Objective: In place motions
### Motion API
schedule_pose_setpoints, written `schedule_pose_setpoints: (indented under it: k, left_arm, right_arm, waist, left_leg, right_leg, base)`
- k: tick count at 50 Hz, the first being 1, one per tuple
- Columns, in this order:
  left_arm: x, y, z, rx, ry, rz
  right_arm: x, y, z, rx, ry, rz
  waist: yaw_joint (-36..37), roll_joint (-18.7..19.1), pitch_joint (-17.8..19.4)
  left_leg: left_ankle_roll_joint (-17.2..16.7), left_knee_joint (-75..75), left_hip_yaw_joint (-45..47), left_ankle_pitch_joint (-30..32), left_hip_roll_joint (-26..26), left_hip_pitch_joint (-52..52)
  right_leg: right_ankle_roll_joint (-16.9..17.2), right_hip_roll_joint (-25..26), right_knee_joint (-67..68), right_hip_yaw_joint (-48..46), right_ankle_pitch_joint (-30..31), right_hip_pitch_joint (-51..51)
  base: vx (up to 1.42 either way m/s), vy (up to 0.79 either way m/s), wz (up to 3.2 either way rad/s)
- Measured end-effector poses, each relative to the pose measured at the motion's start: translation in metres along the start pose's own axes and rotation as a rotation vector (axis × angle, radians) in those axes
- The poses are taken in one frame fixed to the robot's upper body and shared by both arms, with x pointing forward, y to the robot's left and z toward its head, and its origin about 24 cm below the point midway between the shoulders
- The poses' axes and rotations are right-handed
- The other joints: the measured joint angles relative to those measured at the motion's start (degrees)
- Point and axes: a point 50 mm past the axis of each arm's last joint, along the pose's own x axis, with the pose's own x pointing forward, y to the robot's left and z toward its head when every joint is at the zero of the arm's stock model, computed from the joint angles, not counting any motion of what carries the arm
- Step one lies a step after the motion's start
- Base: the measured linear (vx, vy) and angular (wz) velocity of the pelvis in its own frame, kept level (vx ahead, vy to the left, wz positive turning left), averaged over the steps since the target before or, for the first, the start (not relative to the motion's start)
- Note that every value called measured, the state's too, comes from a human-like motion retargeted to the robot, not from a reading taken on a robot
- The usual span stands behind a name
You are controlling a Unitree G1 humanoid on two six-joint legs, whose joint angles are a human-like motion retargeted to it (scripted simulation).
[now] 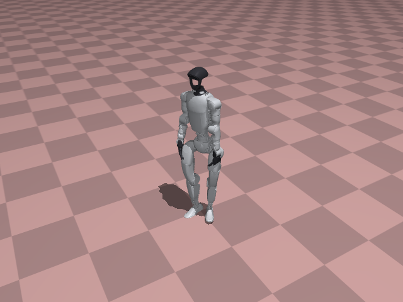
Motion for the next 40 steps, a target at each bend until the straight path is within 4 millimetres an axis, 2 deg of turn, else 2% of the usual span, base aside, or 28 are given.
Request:
schedule_pose_setpoints:
  k: [3,7,8,10,13,15,19,22,25,28,30,33,37,38,40]
  left_arm:
    - [0.000,0.007,-0.004,-0.038,-0.021,0.117]
    - [0.001,0.015,-0.019,-0.116,-0.042,0.194]
    - [0.001,0.015,-0.027,-0.149,-0.027,0.204]
    - [0.001,0.016,-0.037,-0.224,-0.007,0.243]
    - [0.001,0.019,-0.043,-0.329,0.000,0.310]
    - [0.002,0.014,-0.058,-0.383,0.036,0.304]
    - [0.005,-0.011,-0.091,-0.364,0.168,0.068]
    - [0.002,-0.024,-0.117,-0.294,0.250,-0.074]
    - [-0.001,-0.030,-0.138,-0.222,0.328,-0.100]
    - [-0.004,-0.035,-0.150,-0.220,0.380,-0.114]
    - [-0.004,-0.037,-0.152,-0.253,0.380,-0.137]
    - [-0.003,-0.035,-0.145,-0.307,0.338,-0.141]
    - [0.000,-0.024,-0.130,-0.355,0.274,-0.084]
    - [0.000,-0.020,-0.126,-0.364,0.257,-0.068]
    - [0.000,-0.012,-0.119,-0.370,0.228,-0.038]
  right_arm:
    - [-0.001,-0.002,-0.007,0.051,0.022,0.011]
    - [-0.002,0.005,-0.042,0.206,0.139,0.022]
    - [-0.003,0.008,-0.050,0.249,0.168,0.021]
    - [-0.004,0.009,-0.052,0.309,0.192,0.016]
    - [-0.001,0.006,-0.030,0.314,0.141,0.007]
    - [0.000,0.002,-0.003,0.259,0.069,0.013]
    - [-0.002,-0.002,0.053,0.137,-0.075,0.007]
    - [-0.008,0.001,0.098,0.081,-0.229,0.012]
    - [-0.019,0.005,0.138,0.015,-0.373,0.024]
    - [-0.026,0.006,0.157,-0.055,-0.435,0.019]
    - [-0.028,0.005,0.161,-0.090,-0.446,0.004]
    - [-0.025,0.007,0.153,-0.098,-0.426,-0.003]
    - [-0.016,0.012,0.133,-0.037,-0.377,0.012]
    - [-0.014,0.013,0.127,-0.022,-0.360,0.021]
    - [-0.011,0.015,0.117,0.004,-0.325,0.034]
  waist:
    - [0.0,0.6,1.2]
    - [-1.5,0.1,-0.6]
    - [2.4,-0.9,-0.7]
    - [4.0,-2.2,-0.1]
    - [4.9,-2.8,2.6]
    - [8.8,-5.0,4.8]
    - [13.4,-6.0,5.9]
    - [15.1,-6.6,6.4]
    - [16.4,-7.3,6.9]
    - [16.1,-7.1,6.2]
    - [15.3,-6.7,5.4]
    - [13.7,-6.0,4.0]
    - [12.9,-5.2,2.1]
    - [13.2,-4.6,1.5]
    - [12.0,-3.2,0.1]
  left_leg:
    - [-0.9,1.4,-0.2,-1.2,1.3,1.0]
    - [-2.8,11.0,-5.8,-4.7,2.5,-2.5]
    - [-1.8,15.5,-3.1,-4.1,2.8,-4.8]
    - [-0.8,27.8,-2.1,0.3,5.5,-10.1]
    - [2.8,45.8,-6.6,10.6,8.9,-20.0]
    - [5.0,57.3,-9.8,13.4,7.1,-27.6]
    - [7.2,74.8,-6.1,6.5,13.8,-38.2]
    - [7.2,82.5,-6.5,3.0,13.7,-44.0]
    - [6.2,85.3,-6.5,2.0,12.9,-45.8]
    - [6.0,83.3,-6.6,1.4,12.6,-43.6]
    - [5.4,78.6,-7.5,1.6,10.9,-40.0]
    - [3.5,65.5,-10.4,2.5,4.9,-31.5]
    - [0.3,37.4,-12.3,4.2,0.1,-16.4]
    - [-2.2,28.3,-12.8,2.1,-0.6,-12.3]
    - [-3.4,15.6,-8.9,-6.5,-1.5,-4.6]
  right_leg:
    - [-0.4,1.1,-0.1,0.2,-0.1,1.3]
    - [-0.7,-0.4,-0.4,-4.4,-0.6,2.3]
    - [-1.0,-0.4,-0.4,-1.5,-0.2,2.2]
    - [-1.2,-1.5,-0.4,-1.1,0.0,2.5]
    - [-1.4,-1.6,-0.9,-2.5,0.2,3.5]
    - [-1.6,-2.8,-0.7,0.2,0.8,4.1]
    - [-3.5,-2.7,-0.9,-0.4,1.4,4.0]
    - [-4.4,-3.2,-0.7,-0.2,1.6,3.9]
    - [-4.8,-4.0,-0.4,0.6,1.4,4.2]
    - [-4.6,-4.1,-0.4,-0.1,1.1,4.8]
    - [-4.4,-4.1,-0.5,-0.8,0.8,5.3]
    - [-3.7,-4.2,-0.8,-2.9,0.2,6.1]
    - [-2.9,-3.8,-0.5,-4.4,-1.0,6.7]
    - [-2.9,-3.0,-0.3,-4.2,-1.3,6.5]
    - [-2.5,-1.7,-0.2,-5.3,-2.1,6.4]
  base:
    - [0.13,-0.09,0.07]
    - [0.26,-0.12,0.81]
    - [0.24,-0.14,-0.77]
    - [0.09,-0.08,-0.13]
    - [-0.03,-0.03,0.40]
    - [0.05,-0.01,-0.62]
    - [0.03,0.00,-0.37]
    - [0.03,0.00,-0.12]
    - [0.00,0.00,0.00]
    - [0.03,-0.02,0.25]
    - [0.05,-0.02,0.54]
    - [0.04,0.01,0.60]
    - [0.01,0.01,0.24]
    - [-0.05,0.06,0.05]
    - [-0.07,0.06,0.44]
